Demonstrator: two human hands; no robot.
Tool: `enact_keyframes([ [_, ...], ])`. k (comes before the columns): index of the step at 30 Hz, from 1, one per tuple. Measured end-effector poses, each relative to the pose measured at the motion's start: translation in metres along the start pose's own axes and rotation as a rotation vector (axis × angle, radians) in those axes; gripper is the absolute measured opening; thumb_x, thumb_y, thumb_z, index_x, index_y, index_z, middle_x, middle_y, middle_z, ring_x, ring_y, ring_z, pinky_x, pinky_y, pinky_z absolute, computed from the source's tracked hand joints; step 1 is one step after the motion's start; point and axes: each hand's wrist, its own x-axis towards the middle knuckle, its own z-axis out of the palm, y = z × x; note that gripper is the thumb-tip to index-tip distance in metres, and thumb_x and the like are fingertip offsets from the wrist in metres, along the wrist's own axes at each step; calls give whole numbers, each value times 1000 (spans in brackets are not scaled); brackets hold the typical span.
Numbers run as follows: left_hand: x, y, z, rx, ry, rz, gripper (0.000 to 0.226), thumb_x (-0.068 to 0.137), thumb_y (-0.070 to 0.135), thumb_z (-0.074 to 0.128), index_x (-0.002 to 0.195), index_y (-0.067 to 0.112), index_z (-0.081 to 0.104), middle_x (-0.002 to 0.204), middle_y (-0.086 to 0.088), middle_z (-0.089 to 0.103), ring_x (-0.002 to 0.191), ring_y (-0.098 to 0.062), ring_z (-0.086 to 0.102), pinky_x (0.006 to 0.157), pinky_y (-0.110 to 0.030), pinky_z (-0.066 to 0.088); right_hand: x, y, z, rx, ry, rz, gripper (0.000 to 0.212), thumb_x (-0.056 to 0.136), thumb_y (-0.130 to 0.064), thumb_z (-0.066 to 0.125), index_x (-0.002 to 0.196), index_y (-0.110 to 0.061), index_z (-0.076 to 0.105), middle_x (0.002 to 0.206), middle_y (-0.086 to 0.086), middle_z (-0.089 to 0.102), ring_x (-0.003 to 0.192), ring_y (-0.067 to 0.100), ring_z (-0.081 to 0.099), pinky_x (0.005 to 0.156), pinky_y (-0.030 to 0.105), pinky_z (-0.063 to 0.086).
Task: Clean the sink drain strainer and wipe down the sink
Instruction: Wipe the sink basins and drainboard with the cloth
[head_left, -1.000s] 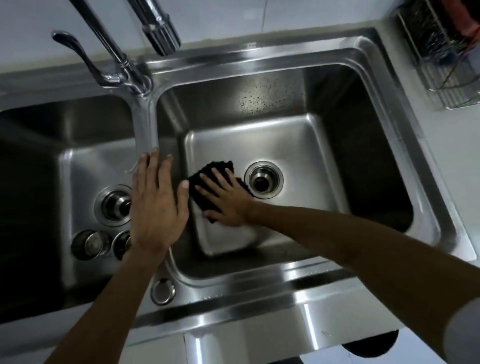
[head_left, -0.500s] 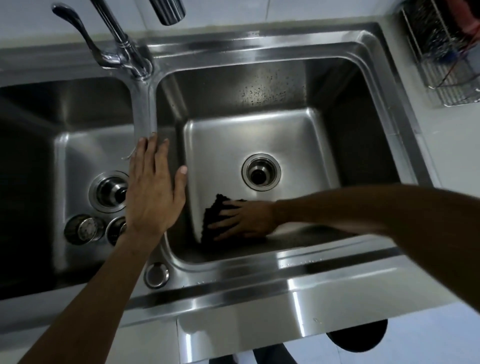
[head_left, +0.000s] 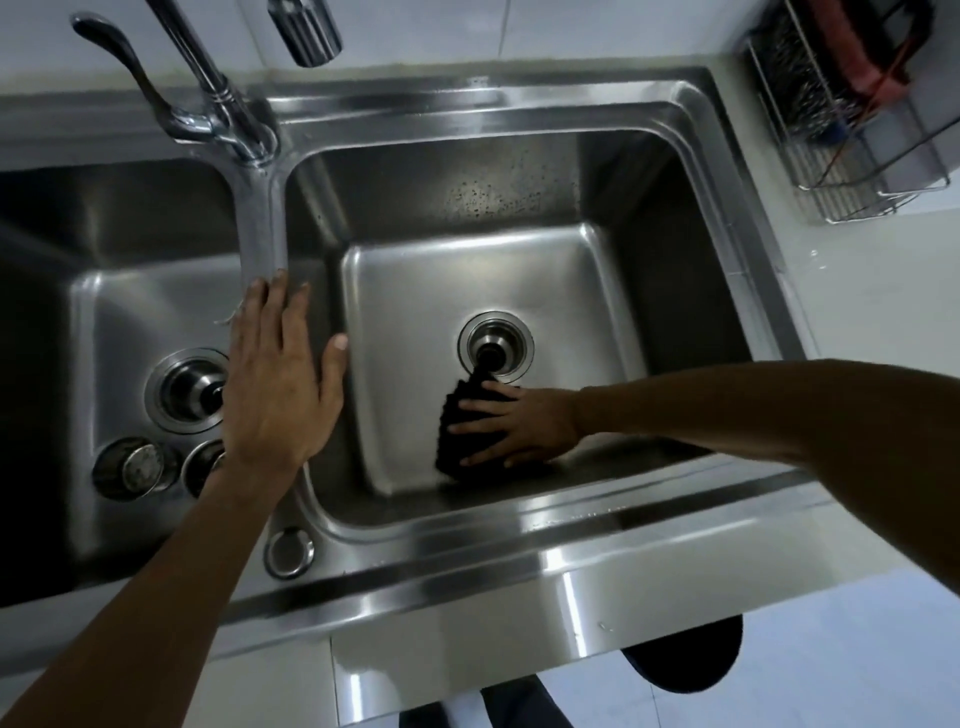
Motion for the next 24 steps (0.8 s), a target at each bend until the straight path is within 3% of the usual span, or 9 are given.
enact_keyframes([
  [3,-1,-4,3,9,16,17,68,104,50,23,150,0,30,160,-24,26,152,-36,15,122,-53,17,-54,15,0,21,-157,13,55,104,-48,31,157,-43,15,168,-2,-4,153,32,-11,120,60,8],
  [7,1,-5,4,9,40,37,65,105,48,23,148,-1,33,157,-25,30,150,-38,20,121,-55,20,-93,21,-8,87,-277,50,61,101,-42,42,156,-44,14,167,-4,-10,153,31,-12,121,58,5],
  [12,1,-7,4,11,47,36,65,105,48,23,146,-2,37,156,-25,32,148,-39,23,121,-54,21,-124,11,-3,70,-450,285,75,103,-22,46,156,-46,-2,164,-4,-23,151,34,-20,119,64,9],
  [18,0,-7,5,-27,54,33,65,105,49,24,146,0,36,157,-23,31,149,-38,22,120,-53,20,-134,-4,0,104,-416,545,59,105,-21,42,155,-40,16,167,7,-6,152,39,-3,113,65,28],
  [24,0,-4,0,-34,23,16,65,104,48,26,146,-1,37,159,-22,29,150,-38,20,121,-53,19,-133,-1,-2,100,-345,688,53,101,-18,45,150,-31,29,159,15,17,139,38,29,109,50,37],
])
